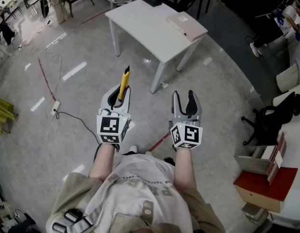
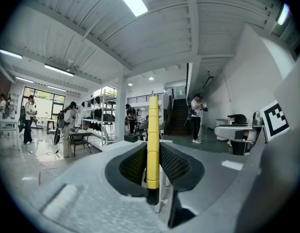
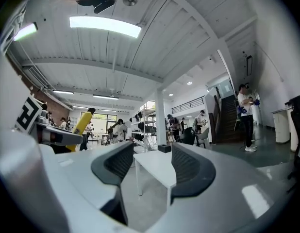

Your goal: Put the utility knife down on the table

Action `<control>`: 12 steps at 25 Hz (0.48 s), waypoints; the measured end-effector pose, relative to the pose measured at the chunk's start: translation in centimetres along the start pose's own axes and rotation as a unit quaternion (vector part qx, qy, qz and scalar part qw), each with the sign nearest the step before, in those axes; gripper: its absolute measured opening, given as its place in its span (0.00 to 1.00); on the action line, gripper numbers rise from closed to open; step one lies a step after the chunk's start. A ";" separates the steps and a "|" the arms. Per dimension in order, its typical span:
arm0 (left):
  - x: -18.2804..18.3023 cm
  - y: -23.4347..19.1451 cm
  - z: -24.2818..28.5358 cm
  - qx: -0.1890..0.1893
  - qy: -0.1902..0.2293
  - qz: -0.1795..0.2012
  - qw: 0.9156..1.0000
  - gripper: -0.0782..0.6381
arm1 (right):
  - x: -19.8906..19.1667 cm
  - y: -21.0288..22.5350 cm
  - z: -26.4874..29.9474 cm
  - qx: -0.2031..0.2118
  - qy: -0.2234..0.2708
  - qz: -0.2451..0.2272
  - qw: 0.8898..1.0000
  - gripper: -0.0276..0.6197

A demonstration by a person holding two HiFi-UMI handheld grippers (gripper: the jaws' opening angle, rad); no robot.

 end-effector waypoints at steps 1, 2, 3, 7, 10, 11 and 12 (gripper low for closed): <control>-0.1 -0.2 0.0 -0.001 -0.002 0.000 1.000 0.22 | -0.2 -0.2 0.1 0.000 -0.002 0.001 1.000 0.39; -0.2 -0.5 0.0 -0.003 -0.004 0.001 1.000 0.22 | -0.4 -0.4 0.3 -0.001 -0.004 0.002 1.000 0.39; -0.3 -0.8 0.0 -0.004 -0.005 0.003 1.000 0.22 | -0.6 -0.6 0.4 -0.002 -0.005 0.004 1.000 0.39; -0.8 -2.0 -0.4 -0.011 -0.015 0.011 1.000 0.22 | -1.2 -1.4 0.6 -0.010 -0.016 0.011 1.000 0.39; -1.6 -2.6 -0.5 -0.014 -0.026 0.012 0.999 0.22 | -1.9 -1.6 0.7 -0.015 -0.025 0.010 1.000 0.39; -2.0 -2.9 -0.6 -0.014 -0.029 0.012 0.999 0.22 | -2.1 -1.7 0.7 -0.017 -0.027 0.011 0.999 0.39; -2.3 -3.1 -0.6 -0.014 -0.031 0.012 0.999 0.22 | -2.3 -1.8 0.7 -0.019 -0.028 0.011 0.999 0.39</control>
Point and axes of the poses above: the fingertips, and each gripper's own axes: z forward along the fingers, y to its right, x out of its top, the point moved 1 cm from there along -z, backward along the fingers, and after that the axes turned 2 degrees about y, right-handed, at the moved point
